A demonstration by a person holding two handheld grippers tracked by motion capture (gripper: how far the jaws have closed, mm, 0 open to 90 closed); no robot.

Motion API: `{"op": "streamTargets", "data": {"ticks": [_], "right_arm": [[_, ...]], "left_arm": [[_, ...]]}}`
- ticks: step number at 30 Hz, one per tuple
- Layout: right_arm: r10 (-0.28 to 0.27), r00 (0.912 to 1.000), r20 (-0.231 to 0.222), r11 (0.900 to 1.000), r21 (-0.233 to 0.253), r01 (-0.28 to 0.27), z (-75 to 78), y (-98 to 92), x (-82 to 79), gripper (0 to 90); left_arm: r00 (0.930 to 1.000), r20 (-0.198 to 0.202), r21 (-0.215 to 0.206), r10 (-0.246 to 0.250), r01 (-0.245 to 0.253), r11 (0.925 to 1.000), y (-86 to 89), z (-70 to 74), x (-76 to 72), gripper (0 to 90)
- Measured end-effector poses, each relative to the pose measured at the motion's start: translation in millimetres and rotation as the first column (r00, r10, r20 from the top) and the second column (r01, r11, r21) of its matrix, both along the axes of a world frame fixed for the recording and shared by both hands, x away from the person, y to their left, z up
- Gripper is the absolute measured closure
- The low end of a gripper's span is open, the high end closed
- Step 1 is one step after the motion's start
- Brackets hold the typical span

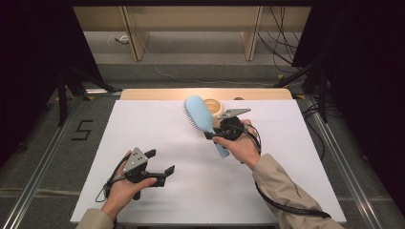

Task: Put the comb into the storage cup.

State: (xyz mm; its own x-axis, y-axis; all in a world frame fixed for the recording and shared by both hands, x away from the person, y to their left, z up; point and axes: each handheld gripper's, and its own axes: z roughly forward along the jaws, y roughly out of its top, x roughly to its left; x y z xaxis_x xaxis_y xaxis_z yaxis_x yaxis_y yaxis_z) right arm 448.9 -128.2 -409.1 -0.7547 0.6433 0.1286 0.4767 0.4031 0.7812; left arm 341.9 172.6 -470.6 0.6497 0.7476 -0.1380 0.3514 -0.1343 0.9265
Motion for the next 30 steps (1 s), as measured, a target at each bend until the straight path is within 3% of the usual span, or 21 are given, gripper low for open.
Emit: {"op": "streamTargets", "data": {"ticks": [7,18,30], "right_arm": [[0.000,1.0000,0.007,1.000,0.005,0.000,-1.5,2.9,-1.7,70.2],[-0.015,0.9995,0.026,0.999,0.035,0.014,-3.9,6.9,-4.8,70.2],[-0.020,0.9988,0.045,0.997,0.069,0.017,-5.5,17.0,-13.8,70.2]], "left_arm": [[0.9990,-0.043,-0.070,-0.014,0.011,0.9975,-13.9,1.6,3.4,3.0],[0.9981,-0.047,-0.065,-0.039,0.036,0.9972,-29.0,5.3,9.4,0.3],[0.9943,-0.054,-0.067,-0.092,0.088,0.9938,-57.7,8.7,15.9,1.7]]}}
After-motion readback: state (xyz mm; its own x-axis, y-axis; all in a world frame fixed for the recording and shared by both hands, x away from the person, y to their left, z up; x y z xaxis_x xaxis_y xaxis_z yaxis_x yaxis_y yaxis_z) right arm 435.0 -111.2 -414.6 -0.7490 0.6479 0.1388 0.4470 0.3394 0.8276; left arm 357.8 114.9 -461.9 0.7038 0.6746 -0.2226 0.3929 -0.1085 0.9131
